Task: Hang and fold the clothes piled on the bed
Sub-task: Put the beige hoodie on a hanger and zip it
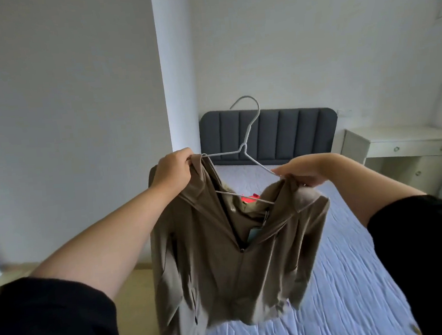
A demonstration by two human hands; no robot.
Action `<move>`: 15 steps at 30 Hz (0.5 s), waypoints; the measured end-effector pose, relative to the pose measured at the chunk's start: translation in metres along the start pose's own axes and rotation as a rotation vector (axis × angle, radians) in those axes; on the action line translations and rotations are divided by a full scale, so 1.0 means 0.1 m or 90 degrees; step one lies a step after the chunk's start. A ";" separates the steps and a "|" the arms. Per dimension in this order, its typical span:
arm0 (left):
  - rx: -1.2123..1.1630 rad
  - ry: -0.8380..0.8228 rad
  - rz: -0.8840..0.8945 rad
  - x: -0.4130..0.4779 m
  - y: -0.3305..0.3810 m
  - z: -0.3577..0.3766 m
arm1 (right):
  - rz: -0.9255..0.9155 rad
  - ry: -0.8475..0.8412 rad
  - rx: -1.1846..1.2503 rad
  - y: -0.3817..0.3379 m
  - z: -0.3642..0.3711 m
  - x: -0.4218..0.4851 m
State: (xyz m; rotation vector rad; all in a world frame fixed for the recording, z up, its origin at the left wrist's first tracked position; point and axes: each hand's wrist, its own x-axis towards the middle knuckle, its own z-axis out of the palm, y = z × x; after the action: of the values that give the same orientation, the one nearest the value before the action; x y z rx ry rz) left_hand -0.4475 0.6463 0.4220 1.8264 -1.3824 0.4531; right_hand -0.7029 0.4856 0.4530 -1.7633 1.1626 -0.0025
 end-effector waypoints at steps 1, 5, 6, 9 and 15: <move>-0.005 0.000 0.012 -0.02 0.01 0.00 | 0.026 -0.074 0.016 0.02 0.01 -0.05; -0.037 0.000 0.073 -0.07 0.10 0.00 | 0.036 -0.191 -0.111 0.01 0.13 -0.19; -0.043 0.002 0.085 -0.09 0.12 0.00 | -0.009 -0.175 -0.122 -0.01 0.15 -0.21; -0.037 0.021 0.059 -0.13 0.08 -0.01 | -0.284 0.124 0.085 -0.10 0.15 -0.21; -0.003 0.034 -0.065 -0.32 -0.03 0.13 | -0.245 0.300 -0.268 0.07 0.15 -0.02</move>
State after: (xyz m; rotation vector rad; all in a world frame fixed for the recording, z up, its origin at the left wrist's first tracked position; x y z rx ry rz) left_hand -0.4578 0.6574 0.3902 1.8584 -1.2469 0.4427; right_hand -0.7019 0.4968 0.4411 -2.4290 1.1846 -0.4550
